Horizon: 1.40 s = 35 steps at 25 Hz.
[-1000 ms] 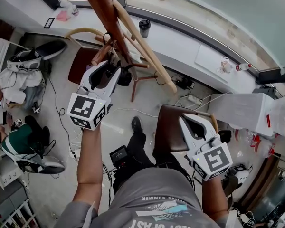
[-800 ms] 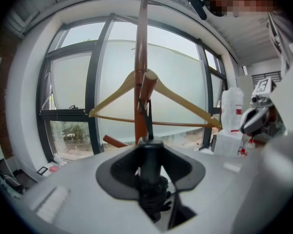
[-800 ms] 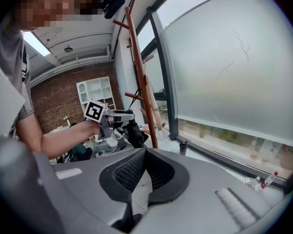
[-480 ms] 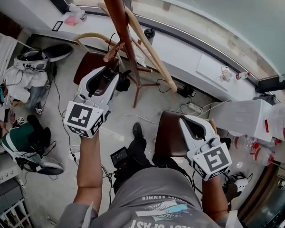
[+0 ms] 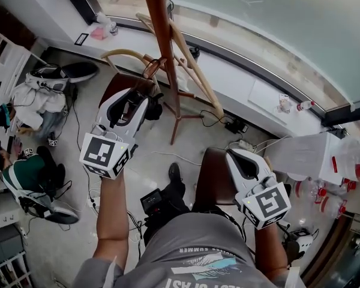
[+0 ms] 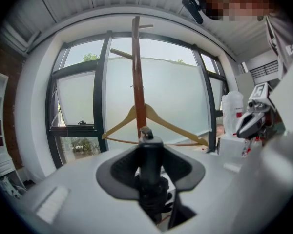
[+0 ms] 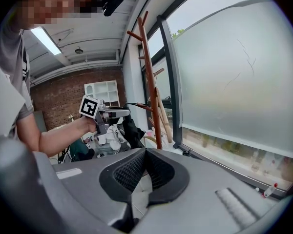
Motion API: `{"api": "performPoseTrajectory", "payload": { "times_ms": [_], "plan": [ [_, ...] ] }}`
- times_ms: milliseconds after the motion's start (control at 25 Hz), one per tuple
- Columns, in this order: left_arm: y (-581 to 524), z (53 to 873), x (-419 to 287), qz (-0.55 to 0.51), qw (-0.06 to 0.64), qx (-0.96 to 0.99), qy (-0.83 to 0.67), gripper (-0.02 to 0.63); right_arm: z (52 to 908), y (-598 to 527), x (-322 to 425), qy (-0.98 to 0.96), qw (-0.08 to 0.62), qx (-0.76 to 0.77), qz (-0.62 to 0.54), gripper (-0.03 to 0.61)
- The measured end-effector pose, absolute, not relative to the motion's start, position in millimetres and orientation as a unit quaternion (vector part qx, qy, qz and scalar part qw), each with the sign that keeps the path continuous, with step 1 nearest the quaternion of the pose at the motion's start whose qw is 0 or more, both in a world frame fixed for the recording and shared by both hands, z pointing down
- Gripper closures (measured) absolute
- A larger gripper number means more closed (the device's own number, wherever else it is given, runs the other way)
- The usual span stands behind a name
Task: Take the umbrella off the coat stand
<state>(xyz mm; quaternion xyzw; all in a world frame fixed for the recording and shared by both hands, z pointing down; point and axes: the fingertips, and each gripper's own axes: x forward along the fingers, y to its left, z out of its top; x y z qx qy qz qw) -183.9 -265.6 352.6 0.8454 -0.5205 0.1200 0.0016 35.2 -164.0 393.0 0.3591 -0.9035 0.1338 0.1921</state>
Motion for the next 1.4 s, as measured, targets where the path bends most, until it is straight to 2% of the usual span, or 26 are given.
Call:
{"api": "performPoseTrajectory", "payload": {
  "times_ms": [960, 1400],
  "plan": [
    [-158, 275, -169, 0.127, -0.067, 0.844, -0.516, 0.471, 346, -120, 42, -0.922, 0.166, 0.339, 0.082, 0.577],
    [-95, 260, -161, 0.155, -0.056, 0.845, -0.508, 0.471, 318, -101, 44, -0.928, 0.155, 0.336, 0.044, 0.578]
  ]
}}
